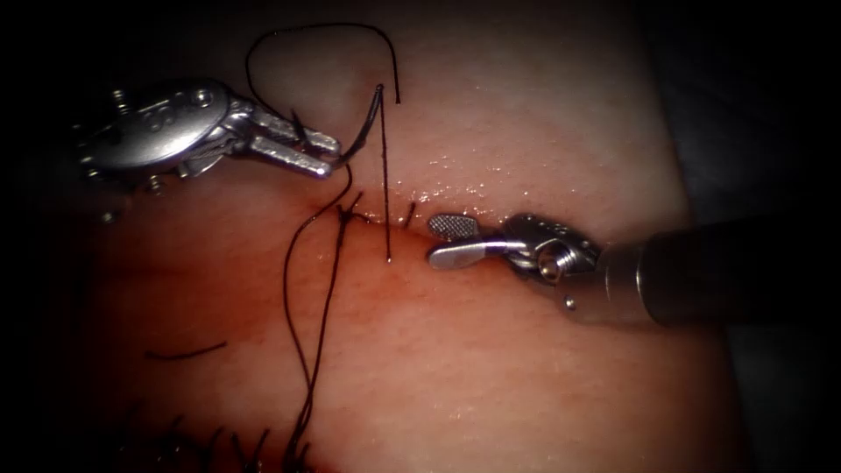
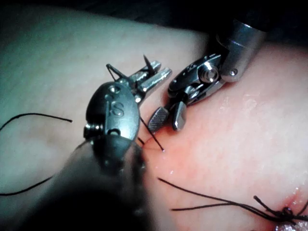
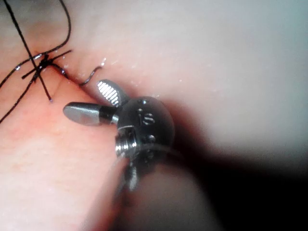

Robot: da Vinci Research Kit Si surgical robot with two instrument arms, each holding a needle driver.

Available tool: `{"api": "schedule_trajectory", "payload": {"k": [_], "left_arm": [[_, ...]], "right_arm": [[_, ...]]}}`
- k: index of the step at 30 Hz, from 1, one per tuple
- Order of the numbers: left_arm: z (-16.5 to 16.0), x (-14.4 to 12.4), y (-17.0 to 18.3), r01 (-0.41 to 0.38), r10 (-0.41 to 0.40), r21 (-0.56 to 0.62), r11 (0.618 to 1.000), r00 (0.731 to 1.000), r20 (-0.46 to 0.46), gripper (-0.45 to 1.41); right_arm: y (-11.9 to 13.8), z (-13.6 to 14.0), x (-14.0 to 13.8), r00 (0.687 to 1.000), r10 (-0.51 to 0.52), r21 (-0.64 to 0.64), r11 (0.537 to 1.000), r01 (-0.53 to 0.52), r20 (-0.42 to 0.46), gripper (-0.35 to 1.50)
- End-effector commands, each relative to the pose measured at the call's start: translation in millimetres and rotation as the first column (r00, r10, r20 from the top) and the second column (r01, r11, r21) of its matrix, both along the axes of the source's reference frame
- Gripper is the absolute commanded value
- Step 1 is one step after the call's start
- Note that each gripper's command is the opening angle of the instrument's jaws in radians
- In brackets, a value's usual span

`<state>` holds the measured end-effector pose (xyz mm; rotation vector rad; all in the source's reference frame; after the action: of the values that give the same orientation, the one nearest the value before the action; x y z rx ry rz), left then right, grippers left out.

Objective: Wound Closure
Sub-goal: Grasp the needle driver with the left hand and pull it through, then with the right hand pull the suture through the tissue until a tail remains.

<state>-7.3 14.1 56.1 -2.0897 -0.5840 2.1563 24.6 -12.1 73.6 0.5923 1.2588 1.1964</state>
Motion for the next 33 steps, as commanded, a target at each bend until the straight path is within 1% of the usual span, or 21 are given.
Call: {"api": "schedule_trajectory", "payload": {"k": [1,2,6,7,8,12,13,14,15,17,18,21,26,28,29,32,33], "left_arm": [[0.2,-0.4,0.6,0.013,-0.013,-0.024,1.0,1.0,0.003,-0.45],[-0.1,-0.2,0.9,0.029,-0.029,-0.039,0.999,1.0,0.004,-0.45],[-1.1,0.6,2.6,0.083,-0.083,-0.112,0.99,0.997,0.007,-0.45],[-1.4,0.9,3.1,0.095,-0.095,-0.127,0.987,0.995,0.005,-0.45],[-1.6,1.0,3.5,0.103,-0.104,-0.144,0.984,0.995,0.004,-0.45],[-2.7,1.7,4.9,0.121,-0.123,-0.186,0.975,0.992,-0.003,-0.45],[-2.7,1.7,4.9,0.121,-0.123,-0.186,0.975,0.992,-0.003,-0.45],[-3.5,2.0,5.4,0.129,-0.133,-0.195,0.972,0.991,-0.009,-0.45],[-3.8,2.0,5.6,0.13,-0.136,-0.199,0.971,0.991,-0.015,-0.45],[-4.1,2.0,5.7,0.13,-0.136,-0.202,0.971,0.991,-0.014,-0.45],[-4.7,2.0,5.7,0.13,-0.137,-0.216,0.968,0.991,-0.015,-0.45],[-5.5,1.9,5.7,0.13,-0.137,-0.232,0.964,0.99,-0.015,-0.45],[-6.4,2.7,5.7,0.137,-0.143,-0.244,0.96,0.99,-0.008,-0.45],[-6.2,3.0,5.2,0.139,-0.145,-0.247,0.959,0.989,-0.007,-0.45],[-6.0,3.1,4.8,0.137,-0.144,-0.251,0.958,0.99,-0.007,-0.45],[-4.9,3.2,3.0,0.133,-0.14,-0.269,0.954,0.99,-0.008,-0.45],[-4.4,3.0,2.3,0.131,-0.138,-0.277,0.952,0.99,-0.007,-0.45]], "right_arm": [[-0.4,-0.3,0.7,1.0,-0.009,-0.009,1.0,0.01,0.015,0.91],[-0.4,-0.8,0.8,0.999,-0.015,-0.018,1.0,0.016,0.033,0.91],[-0.3,-2.3,0.9,0.999,-0.021,-0.02,1.0,0.022,0.037,0.94],[-0.3,-2.7,0.9,0.999,-0.022,-0.022,0.999,0.023,0.038,0.98],[-0.2,-3.2,0.9,0.999,-0.021,-0.012,1.0,0.021,0.036,1.06],[0.3,-5.1,1.3,0.999,-0.016,0.013,1.0,0.015,0.033,1.16],[0.3,-5.1,1.3,0.999,-0.016,0.013,1.0,0.015,0.033,1.16],[0.4,-6.0,1.5,0.999,-0.021,-0.018,1.0,0.022,0.046,1.2],[0.5,-6.5,1.8,0.998,-0.014,-0.019,1.0,0.015,0.055,1.25],[0.4,-6.8,2.0,0.998,-0.011,-0.028,1.0,0.013,0.063,1.25],[0.2,-7.5,2.5,0.996,-0.016,-0.079,0.997,0.022,0.087,1.18],[-0.2,-8.0,3.2,0.994,-0.02,-0.121,0.992,0.033,0.104,1.1],[-0.4,-8.0,3.9,0.989,-0.042,-0.135,0.989,0.061,0.143,1.08],[-0.4,-7.9,4.1,0.984,-0.049,-0.139,0.988,0.073,0.17,1.08],[-0.5,-7.8,4.2,0.981,-0.05,-0.146,0.986,0.078,0.187,1.11],[-0.6,-7.4,4.7,0.971,-0.048,-0.166,0.982,0.089,0.235,1.13],[-0.6,-7.2,4.8,0.969,-0.043,-0.165,0.983,0.085,0.244,1.16]]}}
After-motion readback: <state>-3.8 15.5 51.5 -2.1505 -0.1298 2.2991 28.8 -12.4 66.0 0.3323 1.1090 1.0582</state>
